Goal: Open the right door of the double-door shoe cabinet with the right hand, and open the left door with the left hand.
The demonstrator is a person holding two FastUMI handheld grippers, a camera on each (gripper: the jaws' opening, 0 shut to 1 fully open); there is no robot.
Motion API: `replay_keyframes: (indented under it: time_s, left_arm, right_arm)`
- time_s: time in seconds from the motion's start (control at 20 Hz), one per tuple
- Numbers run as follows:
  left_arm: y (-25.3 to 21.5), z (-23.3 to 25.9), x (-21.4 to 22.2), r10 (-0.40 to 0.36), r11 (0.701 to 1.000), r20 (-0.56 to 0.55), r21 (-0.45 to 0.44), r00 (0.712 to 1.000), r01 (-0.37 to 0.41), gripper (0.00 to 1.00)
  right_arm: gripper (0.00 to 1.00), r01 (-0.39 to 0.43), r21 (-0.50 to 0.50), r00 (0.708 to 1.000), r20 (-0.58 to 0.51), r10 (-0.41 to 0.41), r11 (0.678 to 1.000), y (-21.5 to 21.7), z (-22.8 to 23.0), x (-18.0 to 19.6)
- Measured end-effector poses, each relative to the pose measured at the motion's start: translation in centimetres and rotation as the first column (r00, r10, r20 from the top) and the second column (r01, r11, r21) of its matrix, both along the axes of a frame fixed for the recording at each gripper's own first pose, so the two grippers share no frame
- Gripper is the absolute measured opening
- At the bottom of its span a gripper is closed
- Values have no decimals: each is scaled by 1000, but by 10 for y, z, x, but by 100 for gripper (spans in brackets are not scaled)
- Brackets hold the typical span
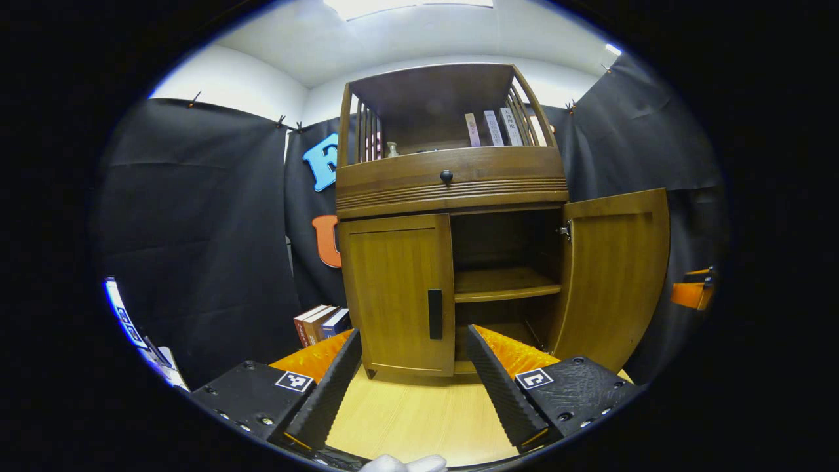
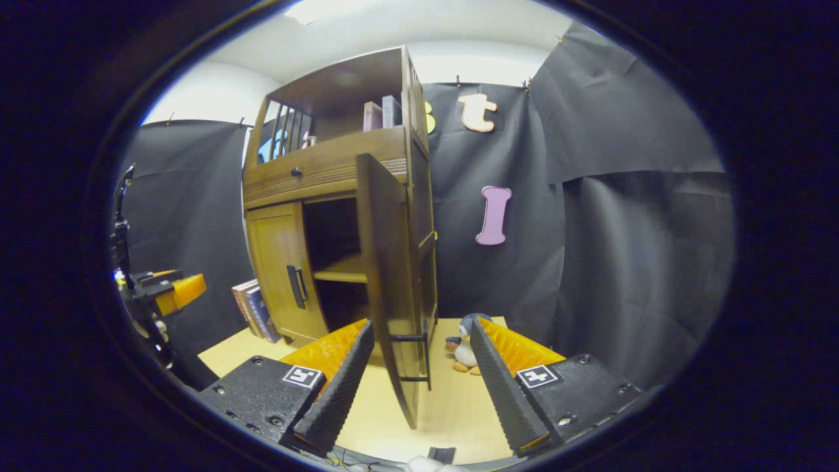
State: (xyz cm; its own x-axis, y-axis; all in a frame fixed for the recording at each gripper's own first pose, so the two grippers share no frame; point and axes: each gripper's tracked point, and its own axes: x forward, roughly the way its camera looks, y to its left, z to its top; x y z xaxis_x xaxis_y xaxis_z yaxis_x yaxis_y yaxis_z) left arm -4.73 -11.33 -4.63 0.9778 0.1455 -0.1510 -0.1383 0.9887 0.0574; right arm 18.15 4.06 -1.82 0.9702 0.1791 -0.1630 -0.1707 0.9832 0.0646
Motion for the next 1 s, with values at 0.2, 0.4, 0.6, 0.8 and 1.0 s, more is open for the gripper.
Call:
replay_keyframes:
  time_s: [0.2,0.4,0.6,0.8,1.0]
  left_arm:
    - [14,-11,24,-76,997,-9,-11,997,76,96]
    - [24,-30,61,-163,987,-18,-15,987,162,96]
    - [20,-59,103,-240,970,-25,-39,970,239,100]
    - [6,-83,148,-283,959,-1,-14,959,283,96]
    - [-12,-112,185,-317,947,-12,-50,948,316,95]
  right_arm:
    - [94,74,-13,997,32,-73,997,51,7,-5]
    - [95,104,-30,994,14,-104,994,97,-7,-11]
    - [94,171,-49,985,-16,-172,984,117,-18,-17]
    - [95,237,-83,969,-50,-242,968,119,-26,-20]
    - [96,291,-109,952,-64,-299,951,116,-25,-23]
